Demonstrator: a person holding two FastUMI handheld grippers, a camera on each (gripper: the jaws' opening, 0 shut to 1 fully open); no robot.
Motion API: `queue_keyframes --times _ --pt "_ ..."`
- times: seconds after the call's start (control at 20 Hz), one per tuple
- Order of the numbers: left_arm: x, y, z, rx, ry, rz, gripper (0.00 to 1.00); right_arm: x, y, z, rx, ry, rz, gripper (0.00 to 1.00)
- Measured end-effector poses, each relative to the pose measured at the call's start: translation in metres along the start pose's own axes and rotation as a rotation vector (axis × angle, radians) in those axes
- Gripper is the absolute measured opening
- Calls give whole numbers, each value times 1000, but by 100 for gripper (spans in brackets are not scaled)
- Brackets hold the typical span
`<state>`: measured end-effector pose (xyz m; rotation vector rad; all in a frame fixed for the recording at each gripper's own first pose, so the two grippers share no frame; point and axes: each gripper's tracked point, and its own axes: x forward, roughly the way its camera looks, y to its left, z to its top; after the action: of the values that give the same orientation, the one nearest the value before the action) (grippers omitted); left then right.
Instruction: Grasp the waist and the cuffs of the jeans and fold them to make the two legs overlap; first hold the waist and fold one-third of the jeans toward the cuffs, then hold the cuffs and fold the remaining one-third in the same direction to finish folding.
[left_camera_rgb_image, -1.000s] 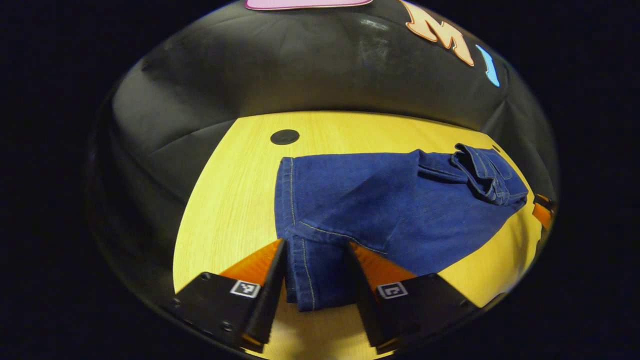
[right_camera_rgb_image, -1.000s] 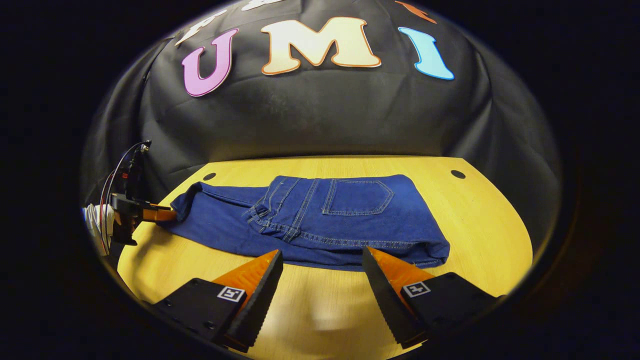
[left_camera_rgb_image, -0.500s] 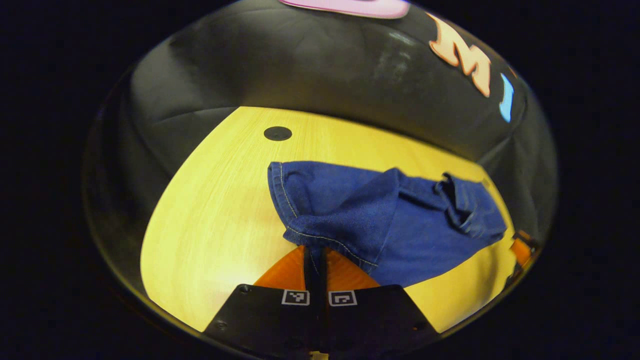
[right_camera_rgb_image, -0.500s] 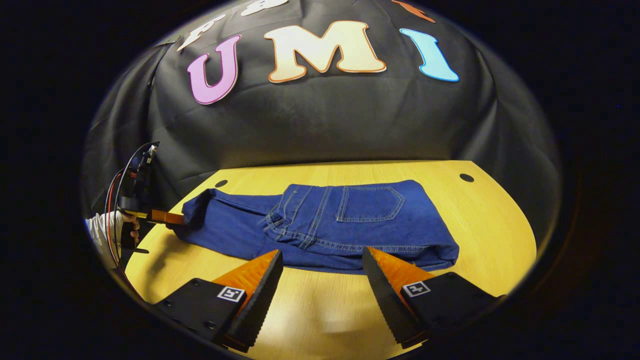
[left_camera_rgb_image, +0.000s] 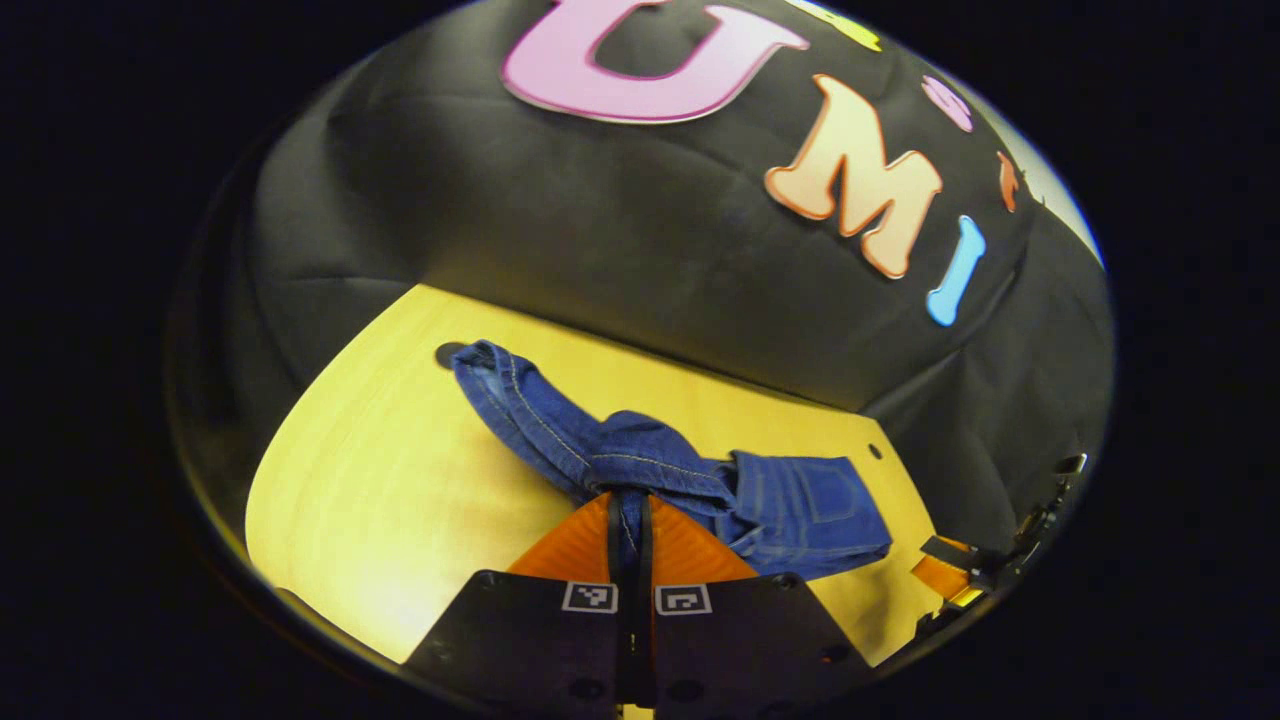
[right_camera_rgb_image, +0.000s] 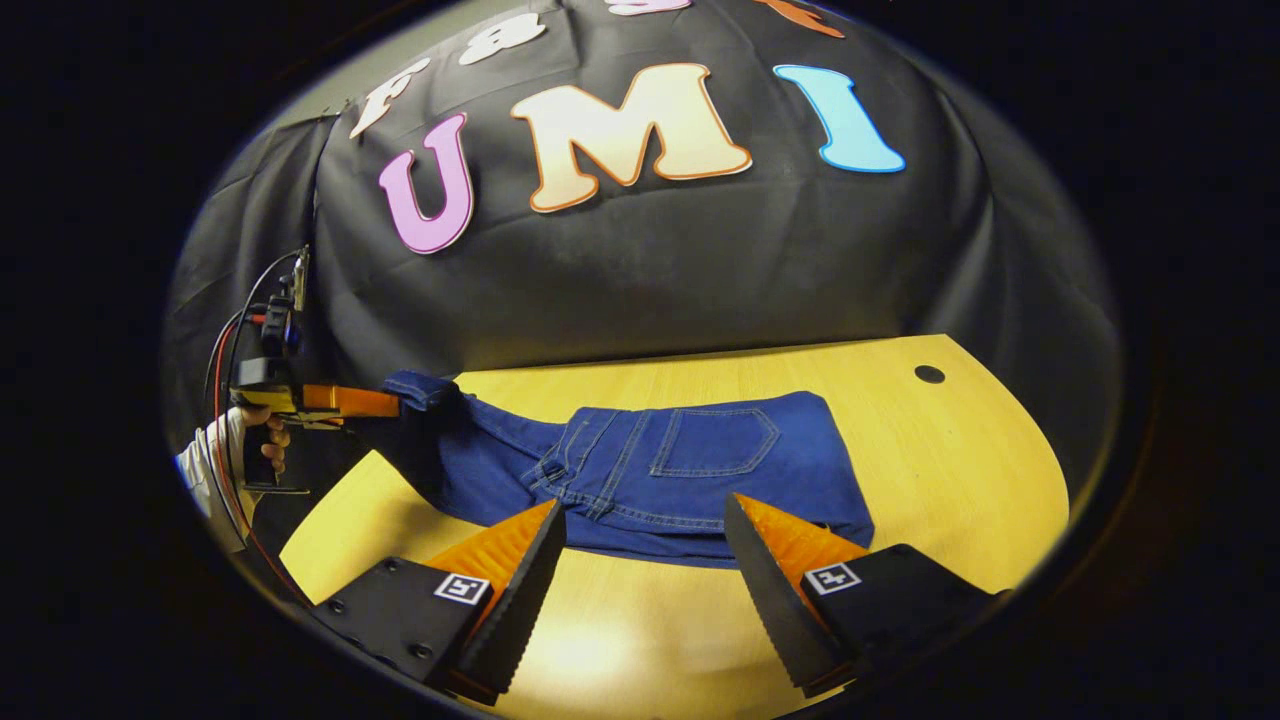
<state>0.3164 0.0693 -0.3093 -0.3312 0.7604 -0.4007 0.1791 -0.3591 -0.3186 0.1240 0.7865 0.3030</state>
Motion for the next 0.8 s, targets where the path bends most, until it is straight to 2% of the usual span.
queue_keyframes --times 0.15,0.45,0.65,0.8 --pt "14 -63 13 48 -20 -64 0 -11 -25 9 23 -15 3 98" --pt "50 -156 17 118 -28 -146 0 -36 -80 17 66 -39 -19 98" --pt "81 -210 -3 183 8 -185 0 -53 -117 14 87 -35 -49 98" --pt "112 -239 -33 234 64 -174 0 -65 -143 10 82 -31 -72 98"
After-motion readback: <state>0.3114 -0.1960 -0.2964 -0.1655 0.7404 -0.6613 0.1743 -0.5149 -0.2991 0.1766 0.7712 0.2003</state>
